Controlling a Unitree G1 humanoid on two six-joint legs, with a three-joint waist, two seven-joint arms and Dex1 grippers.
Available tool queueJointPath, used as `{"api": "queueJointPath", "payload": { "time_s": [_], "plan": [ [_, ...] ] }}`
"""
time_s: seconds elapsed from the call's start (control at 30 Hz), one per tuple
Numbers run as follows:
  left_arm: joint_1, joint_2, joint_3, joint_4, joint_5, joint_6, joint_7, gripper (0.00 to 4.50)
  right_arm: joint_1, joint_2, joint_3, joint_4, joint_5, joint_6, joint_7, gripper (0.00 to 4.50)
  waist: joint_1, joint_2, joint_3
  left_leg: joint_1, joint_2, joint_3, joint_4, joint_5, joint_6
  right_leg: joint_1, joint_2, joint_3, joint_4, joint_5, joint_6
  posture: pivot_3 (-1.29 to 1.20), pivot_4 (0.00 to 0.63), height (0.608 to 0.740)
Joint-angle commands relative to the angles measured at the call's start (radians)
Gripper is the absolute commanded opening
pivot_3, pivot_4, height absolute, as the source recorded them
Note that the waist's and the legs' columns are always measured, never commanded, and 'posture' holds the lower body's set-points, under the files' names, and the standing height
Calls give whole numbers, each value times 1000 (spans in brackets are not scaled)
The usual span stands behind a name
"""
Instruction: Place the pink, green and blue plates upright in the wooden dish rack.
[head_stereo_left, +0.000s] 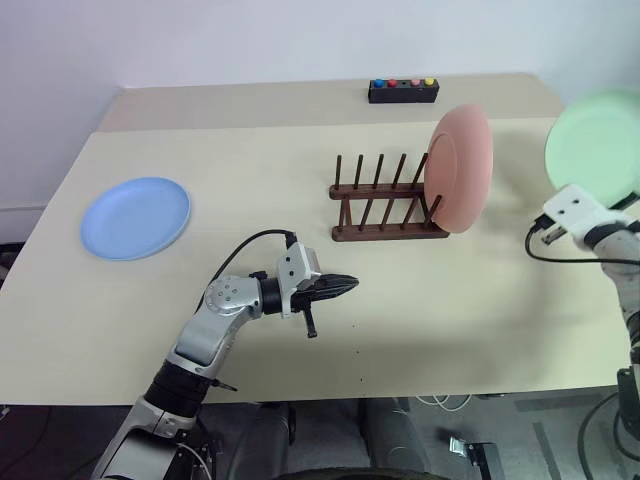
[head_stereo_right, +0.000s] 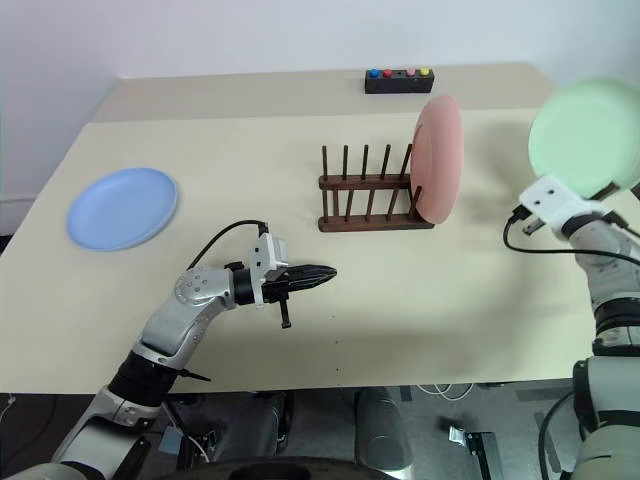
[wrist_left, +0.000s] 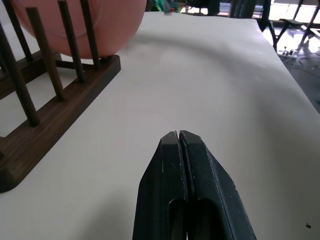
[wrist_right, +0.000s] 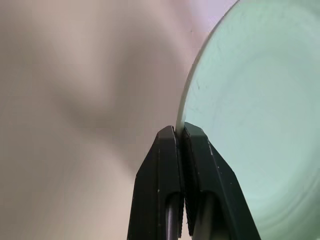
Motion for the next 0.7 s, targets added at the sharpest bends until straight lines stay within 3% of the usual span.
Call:
{"api": "queueJointPath", "payload": {
  "time_s": [0.03,0.23,0.43,0.7],
  "plan": [
    [-5,3,14,-29,-5,-13,2,2,-33,-21,-103,-208,111,8,29,33,-1,0,0,0,0,0,0,0,0,0,0,0,0,0,0,0,150,740],
    [-8,-4,12,-24,-3,-15,5,2,-59,26,-153,-607,348,92,225,33,2,0,0,0,0,-1,0,0,0,0,0,0,0,0,0,0,150,740],
    [-3,-3,14,-29,-4,-13,8,2,-24,112,-147,-1011,762,378,452,33,6,0,0,0,0,-2,1,0,0,1,0,-1,0,0,0,0,150,740],
    [3,6,17,-36,-6,-9,15,2,71,159,-146,-1251,1077,684,573,33,11,0,0,-1,0,-2,1,0,0,1,0,-1,0,0,0,0,150,740]
  ]
}}
